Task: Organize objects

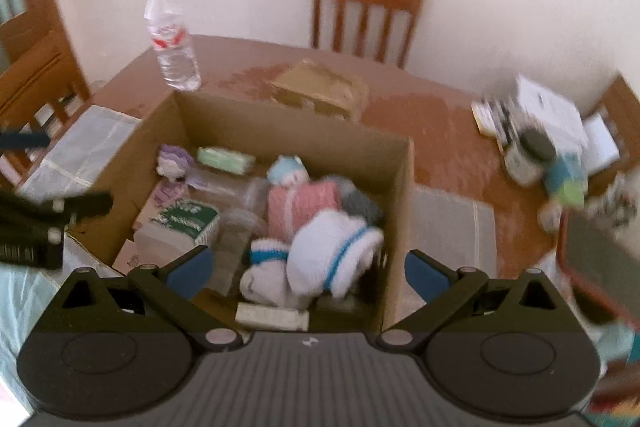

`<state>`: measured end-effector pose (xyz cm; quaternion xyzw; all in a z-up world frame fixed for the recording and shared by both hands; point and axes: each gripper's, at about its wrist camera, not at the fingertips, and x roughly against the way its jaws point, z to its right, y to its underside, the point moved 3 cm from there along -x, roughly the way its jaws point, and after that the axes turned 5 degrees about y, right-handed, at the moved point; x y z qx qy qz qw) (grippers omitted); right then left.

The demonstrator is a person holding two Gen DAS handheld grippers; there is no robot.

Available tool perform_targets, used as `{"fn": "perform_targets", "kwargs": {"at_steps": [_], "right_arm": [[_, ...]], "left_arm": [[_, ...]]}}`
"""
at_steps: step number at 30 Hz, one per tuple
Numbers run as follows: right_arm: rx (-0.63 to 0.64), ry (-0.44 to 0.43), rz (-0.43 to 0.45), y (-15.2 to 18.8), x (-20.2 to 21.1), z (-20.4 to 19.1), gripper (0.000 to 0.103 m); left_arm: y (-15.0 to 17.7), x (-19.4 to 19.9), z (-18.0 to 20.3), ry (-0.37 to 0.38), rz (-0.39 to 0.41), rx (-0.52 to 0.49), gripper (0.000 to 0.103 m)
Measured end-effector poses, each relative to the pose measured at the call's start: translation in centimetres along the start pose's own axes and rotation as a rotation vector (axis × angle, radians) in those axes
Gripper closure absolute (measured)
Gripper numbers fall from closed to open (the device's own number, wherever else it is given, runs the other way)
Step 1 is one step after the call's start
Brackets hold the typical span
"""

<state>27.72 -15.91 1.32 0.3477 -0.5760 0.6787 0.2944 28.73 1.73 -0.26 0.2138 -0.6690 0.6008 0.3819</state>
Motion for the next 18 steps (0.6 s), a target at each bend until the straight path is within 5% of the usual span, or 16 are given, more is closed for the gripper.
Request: {"fn": "perform_targets", "kwargs": {"at_steps": [9,18], "right_arm": [[-0.122,0.076,-0.11,5.2,-1.3,-0.5,0.0],[-0.209,0.054,-0.149,6.4,0.6,-0.7,0.0]], "left_arm": [[4.4,-0.1,1.2,-0.017,-0.129,0.143,0.002],[4.6,1.7,1.3,-0.029,-0.135,0.166,0.002]]}}
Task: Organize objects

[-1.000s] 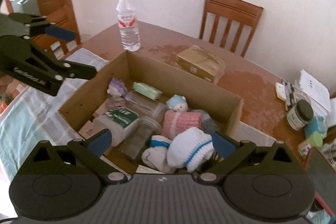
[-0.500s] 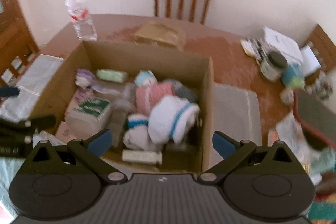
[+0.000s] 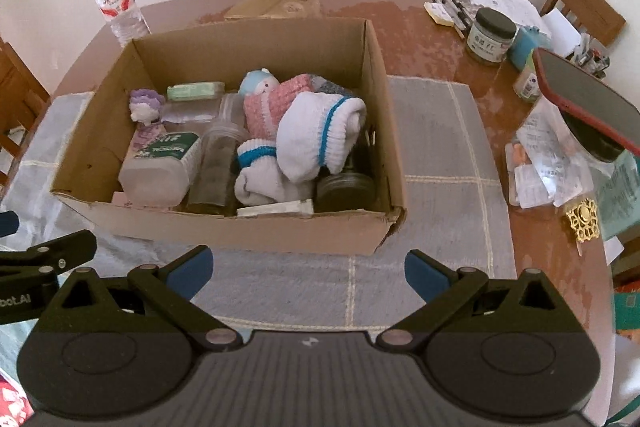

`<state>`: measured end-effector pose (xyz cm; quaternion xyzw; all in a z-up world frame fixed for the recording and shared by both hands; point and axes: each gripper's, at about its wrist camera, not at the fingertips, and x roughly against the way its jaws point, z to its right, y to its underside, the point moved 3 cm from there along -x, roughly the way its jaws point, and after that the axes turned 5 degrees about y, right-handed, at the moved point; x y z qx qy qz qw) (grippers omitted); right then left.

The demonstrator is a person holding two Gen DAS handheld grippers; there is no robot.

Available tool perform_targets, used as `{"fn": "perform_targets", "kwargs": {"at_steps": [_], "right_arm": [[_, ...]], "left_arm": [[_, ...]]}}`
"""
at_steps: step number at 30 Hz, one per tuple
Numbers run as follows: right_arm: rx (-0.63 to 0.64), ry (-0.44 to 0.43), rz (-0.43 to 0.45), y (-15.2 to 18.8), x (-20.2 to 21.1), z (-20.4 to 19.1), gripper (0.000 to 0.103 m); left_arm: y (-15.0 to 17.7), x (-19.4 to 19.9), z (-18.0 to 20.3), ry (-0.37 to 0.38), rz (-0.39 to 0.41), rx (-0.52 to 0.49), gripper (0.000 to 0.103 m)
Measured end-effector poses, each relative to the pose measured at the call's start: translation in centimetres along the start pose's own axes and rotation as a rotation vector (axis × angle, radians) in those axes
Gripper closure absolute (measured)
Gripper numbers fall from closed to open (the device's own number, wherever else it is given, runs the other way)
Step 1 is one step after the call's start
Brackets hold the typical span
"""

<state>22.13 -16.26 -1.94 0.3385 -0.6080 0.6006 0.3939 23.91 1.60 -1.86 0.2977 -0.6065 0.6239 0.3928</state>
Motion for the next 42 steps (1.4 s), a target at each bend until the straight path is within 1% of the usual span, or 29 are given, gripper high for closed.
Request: {"fn": "perform_targets", "kwargs": {"at_steps": [2,7,13,42], "right_arm": [[-0.007,-0.004,0.002,0.0,0.5,-0.1,0.0],[-0.014,-0.007,0.017,0.0,1.6,-0.2,0.0],[-0.014,-0.006,0.027,-0.1,2.2,-0.4,0.0],[-0.015,0.001,0.03,0.0,2.4,0.1,0.0]], "left_arm": [[-0.1,0.3,0.1,0.008,0.0,-0.004,0.002],[-0.2,0.8,0.4,-0.002,0.004,-0.017,0.002],[-0.3,1.1,0.2,0.003,0.004,-0.011,0.002],[-0.5,1.5,1.0,0.003,0.004,-0.031,0.002]]}}
